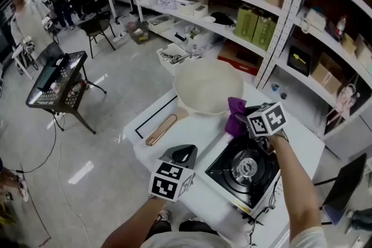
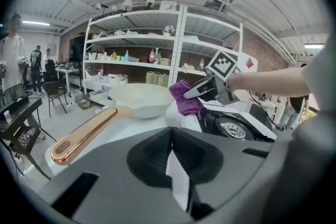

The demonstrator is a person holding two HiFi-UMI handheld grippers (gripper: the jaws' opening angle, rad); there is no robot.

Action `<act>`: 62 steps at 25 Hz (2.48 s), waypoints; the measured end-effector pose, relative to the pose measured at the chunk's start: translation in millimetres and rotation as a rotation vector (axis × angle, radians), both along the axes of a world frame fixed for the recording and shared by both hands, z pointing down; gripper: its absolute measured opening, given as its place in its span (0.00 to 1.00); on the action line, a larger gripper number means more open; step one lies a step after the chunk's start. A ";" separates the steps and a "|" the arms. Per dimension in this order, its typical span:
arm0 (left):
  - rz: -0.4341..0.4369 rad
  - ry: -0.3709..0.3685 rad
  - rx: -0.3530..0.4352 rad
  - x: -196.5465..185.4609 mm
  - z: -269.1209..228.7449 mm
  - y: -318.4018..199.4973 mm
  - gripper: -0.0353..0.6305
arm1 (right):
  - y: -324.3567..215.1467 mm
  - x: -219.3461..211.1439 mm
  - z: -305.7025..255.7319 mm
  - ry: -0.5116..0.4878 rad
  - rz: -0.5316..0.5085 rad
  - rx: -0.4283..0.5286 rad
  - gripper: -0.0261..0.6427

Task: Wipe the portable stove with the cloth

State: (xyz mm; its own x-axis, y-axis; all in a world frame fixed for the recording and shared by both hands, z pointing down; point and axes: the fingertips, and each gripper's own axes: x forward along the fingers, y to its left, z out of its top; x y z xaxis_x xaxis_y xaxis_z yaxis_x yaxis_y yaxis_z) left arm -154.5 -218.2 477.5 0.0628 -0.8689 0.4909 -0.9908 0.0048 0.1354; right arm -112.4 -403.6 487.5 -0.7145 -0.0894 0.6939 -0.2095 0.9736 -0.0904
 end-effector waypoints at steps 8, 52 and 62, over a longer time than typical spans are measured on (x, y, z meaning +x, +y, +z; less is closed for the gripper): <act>0.011 -0.007 -0.011 1.4 2.9 -2.8 0.06 | -20.9 -1.9 -36.2 -0.306 0.186 -0.234 0.14; 0.309 -0.006 -0.009 88.4 4.9 -40.1 0.06 | -2.1 231.0 4.0 -0.097 0.521 -0.118 0.14; 0.354 -0.007 -0.009 105.3 0.7 -41.0 0.06 | 13.3 274.6 -0.7 -0.126 0.605 -0.106 0.14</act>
State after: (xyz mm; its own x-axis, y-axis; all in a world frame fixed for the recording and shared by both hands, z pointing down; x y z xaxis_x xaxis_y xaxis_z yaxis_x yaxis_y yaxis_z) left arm -49.2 -259.2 478.2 0.3563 -0.7893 0.5001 -0.9320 -0.3383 0.1301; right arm 162.2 -390.2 486.8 -0.6362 -0.4389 0.6346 -0.7021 0.6703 -0.2403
